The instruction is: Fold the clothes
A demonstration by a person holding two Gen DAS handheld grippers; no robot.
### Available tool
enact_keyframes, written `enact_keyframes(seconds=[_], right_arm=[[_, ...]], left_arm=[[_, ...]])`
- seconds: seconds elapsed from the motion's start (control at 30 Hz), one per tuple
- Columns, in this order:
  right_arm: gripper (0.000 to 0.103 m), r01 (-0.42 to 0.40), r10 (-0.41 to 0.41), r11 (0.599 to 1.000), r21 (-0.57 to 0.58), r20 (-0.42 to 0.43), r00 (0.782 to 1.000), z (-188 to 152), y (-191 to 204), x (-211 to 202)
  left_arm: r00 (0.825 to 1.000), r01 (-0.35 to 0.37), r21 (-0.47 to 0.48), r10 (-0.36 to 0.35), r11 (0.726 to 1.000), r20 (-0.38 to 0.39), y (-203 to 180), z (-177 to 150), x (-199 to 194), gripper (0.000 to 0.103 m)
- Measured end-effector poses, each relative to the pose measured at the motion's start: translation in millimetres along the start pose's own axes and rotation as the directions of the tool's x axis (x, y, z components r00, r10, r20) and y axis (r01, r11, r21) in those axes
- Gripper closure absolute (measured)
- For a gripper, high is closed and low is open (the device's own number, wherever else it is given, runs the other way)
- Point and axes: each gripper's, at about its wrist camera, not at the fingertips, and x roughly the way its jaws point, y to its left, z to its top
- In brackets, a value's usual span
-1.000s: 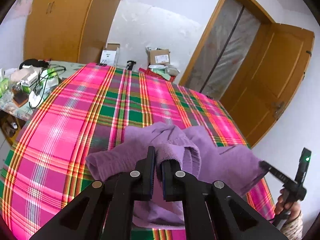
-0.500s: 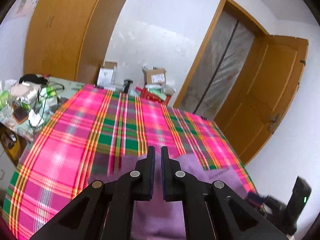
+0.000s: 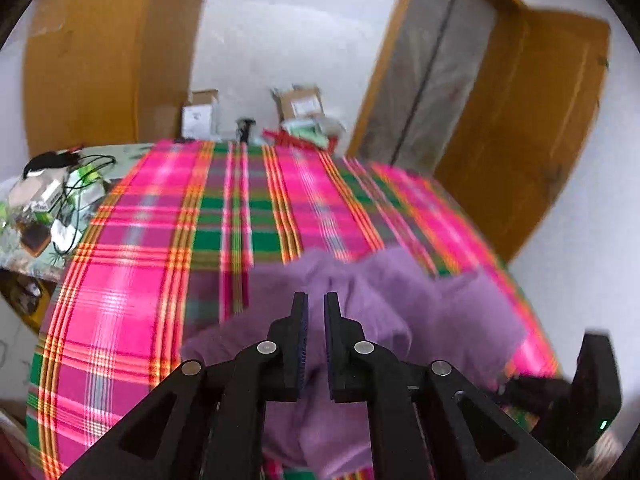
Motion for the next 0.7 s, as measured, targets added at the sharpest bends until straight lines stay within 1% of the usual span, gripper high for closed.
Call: enact_keyframes(seconds=[0.03,0.17,0.23,0.3,0.33,0.43,0.5,0.57,0.67,0.7], right_arm=[[0.062,-0.005,0.005,1.0,-0.003,-0.008,1.0,-1,1,1],[0.06,-0.016,0.015,1.0,-0.026,-0.039,0.999,-5,7,9],[0.06,-0.013,0.011,0.999,-0.04,-0.049,0.999,-6,8,11],[0.059,-0.005,0.001,0.998,-0.057,-0.061,0.998,-7,10,14],[0.059,0.002,-0.007,0.998,-0.064,-0.069,0.998,-8,11,16],[0.06,0.019,-0.024,0.997,-0.077,-0.07,0.997,-8,12,17],[0.06,0.019,-0.024,0.998,-0.062,-0.075,0.997,-8,10,18],[0.063,0.026,-0.029,0.999,-0.043,-0.072,0.997,-8,8,18],[0.069,0.028,-0.028,1.0,-0.009,-0.065,0.997,-6,2,17],[0.076,0.034,-0.034,0.999,-0.002,-0.063,0.997,-5,0,16]], left_arm=[[1.0,0.003,0.019,-0.003,1.0,-0.014,-3,-3,2,0.088],[0.998,0.032,0.103,-0.025,0.994,-0.065,-17,-13,5,0.085],[0.995,0.057,0.13,-0.046,0.99,-0.083,-23,-17,2,0.072],[0.992,0.086,0.143,-0.071,0.986,-0.105,-26,-20,-1,0.067],[0.991,0.084,0.153,-0.067,0.985,-0.113,-28,-23,-2,0.067],[0.991,0.051,0.204,-0.024,0.978,-0.133,-30,-31,0,0.067],[0.989,0.0,0.241,0.037,0.97,-0.146,-33,-36,6,0.067],[0.982,-0.033,0.261,0.079,0.965,-0.169,-32,-40,14,0.067],[0.971,-0.057,0.261,0.114,0.964,-0.21,-26,-45,25,0.067],[0.968,-0.061,0.249,0.118,0.967,-0.222,-22,-45,28,0.067]])
